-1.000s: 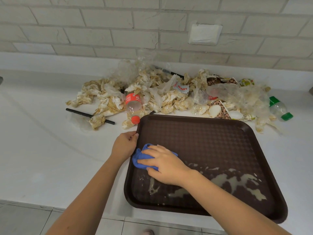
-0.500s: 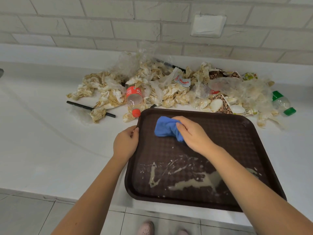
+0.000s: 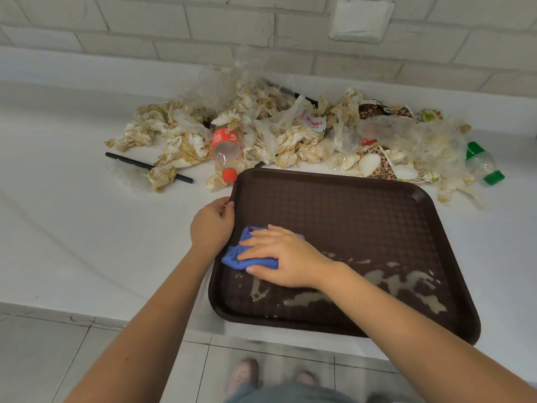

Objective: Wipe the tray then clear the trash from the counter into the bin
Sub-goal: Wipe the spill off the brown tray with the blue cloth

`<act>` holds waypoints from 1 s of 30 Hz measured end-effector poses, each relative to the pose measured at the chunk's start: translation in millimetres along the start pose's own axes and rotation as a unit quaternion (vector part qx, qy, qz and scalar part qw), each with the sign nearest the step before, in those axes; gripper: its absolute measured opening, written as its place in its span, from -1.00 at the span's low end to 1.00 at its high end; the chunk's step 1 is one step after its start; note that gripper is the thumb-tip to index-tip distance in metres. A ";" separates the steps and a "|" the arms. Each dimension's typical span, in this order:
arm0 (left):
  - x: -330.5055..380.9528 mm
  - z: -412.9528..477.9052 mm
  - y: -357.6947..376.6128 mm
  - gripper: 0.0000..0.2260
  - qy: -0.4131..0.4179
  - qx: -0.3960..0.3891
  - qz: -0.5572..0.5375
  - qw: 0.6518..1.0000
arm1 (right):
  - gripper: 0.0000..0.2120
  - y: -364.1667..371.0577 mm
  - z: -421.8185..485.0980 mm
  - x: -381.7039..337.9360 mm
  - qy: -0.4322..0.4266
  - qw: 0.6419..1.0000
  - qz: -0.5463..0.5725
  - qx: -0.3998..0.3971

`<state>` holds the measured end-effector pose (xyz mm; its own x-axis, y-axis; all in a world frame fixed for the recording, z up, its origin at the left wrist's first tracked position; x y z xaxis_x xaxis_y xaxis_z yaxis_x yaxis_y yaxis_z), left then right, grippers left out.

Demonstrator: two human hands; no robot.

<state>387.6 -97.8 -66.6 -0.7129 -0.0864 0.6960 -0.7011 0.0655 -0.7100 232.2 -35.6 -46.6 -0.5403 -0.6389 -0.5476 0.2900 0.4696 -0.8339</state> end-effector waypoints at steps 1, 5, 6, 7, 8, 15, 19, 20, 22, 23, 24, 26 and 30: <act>1.3 -0.1 0.7 -0.75 0.000 0.002 0.011 1.000 | -0.74 6.5 0.0 -5.1 -0.012 1.000 -0.001 -0.005; 6.6 0.0 6.8 -0.78 -0.001 0.001 0.117 0.993 | -0.72 19.6 -0.2 -13.1 -0.038 0.999 0.006 -0.036; 8.0 -0.6 7.5 -0.78 -0.002 0.004 0.137 0.991 | -0.74 18.2 -1.7 -14.2 -0.043 0.998 0.010 -0.048; 9.4 -1.2 7.9 -0.78 -0.003 0.005 0.153 0.988 | -0.75 17.4 -3.8 -13.9 -0.047 0.997 0.012 -0.060; 10.3 -2.1 7.9 -0.78 -0.003 0.006 0.168 0.986 | -0.76 16.3 -6.8 -14.0 -0.050 0.996 0.011 -0.071; 11.1 -3.0 5.3 -0.75 0.012 -0.007 0.220 0.975 | -0.70 6.1 -36.2 4.3 -0.020 0.994 -0.019 -0.106; 10.7 -2.8 5.2 -0.75 0.019 -0.009 0.221 0.975 | -0.65 3.1 -39.4 17.0 0.024 0.995 -0.070 -0.064; 10.9 -2.7 5.8 -0.75 0.019 -0.008 0.216 0.976 | -0.65 4.2 -35.3 16.3 0.025 0.995 -0.080 -0.059; 9.1 -2.6 4.9 -0.75 0.014 -0.004 0.203 0.979 | -0.64 6.7 -25.0 13.5 0.030 0.996 -0.073 -0.043; 8.9 -2.7 5.4 -0.75 0.012 -0.004 0.197 0.980 | -0.64 7.9 -23.6 13.9 0.039 0.997 -0.061 -0.028; 8.7 -2.6 5.6 -0.76 0.012 -0.005 0.193 0.981 | -0.63 8.7 -24.5 15.8 0.051 0.997 -0.051 -0.010; 8.9 -2.8 5.7 -0.76 0.014 -0.006 0.189 0.982 | -0.63 8.5 -32.2 24.3 0.085 0.995 -0.043 0.031; 8.0 -2.6 5.9 -0.74 0.015 -0.013 0.187 0.982 | -0.66 -5.8 -57.3 48.4 0.183 0.978 -0.023 0.095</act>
<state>377.8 -95.5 -64.9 -0.9207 -0.0223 0.3895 -0.3895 0.1133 -0.9140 159.1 -34.3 -64.3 -0.7932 -0.3797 -0.4762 0.3807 0.3012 -0.8743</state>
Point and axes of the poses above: each hand's wrist, its own z-axis towards the middle knuckle, its own y-axis out of the palm, x = y × z, the point moved 4 cm from there along z, towards the middle knuckle, and after that the axes turned 15 degrees about -x, right-handed, at the moved point
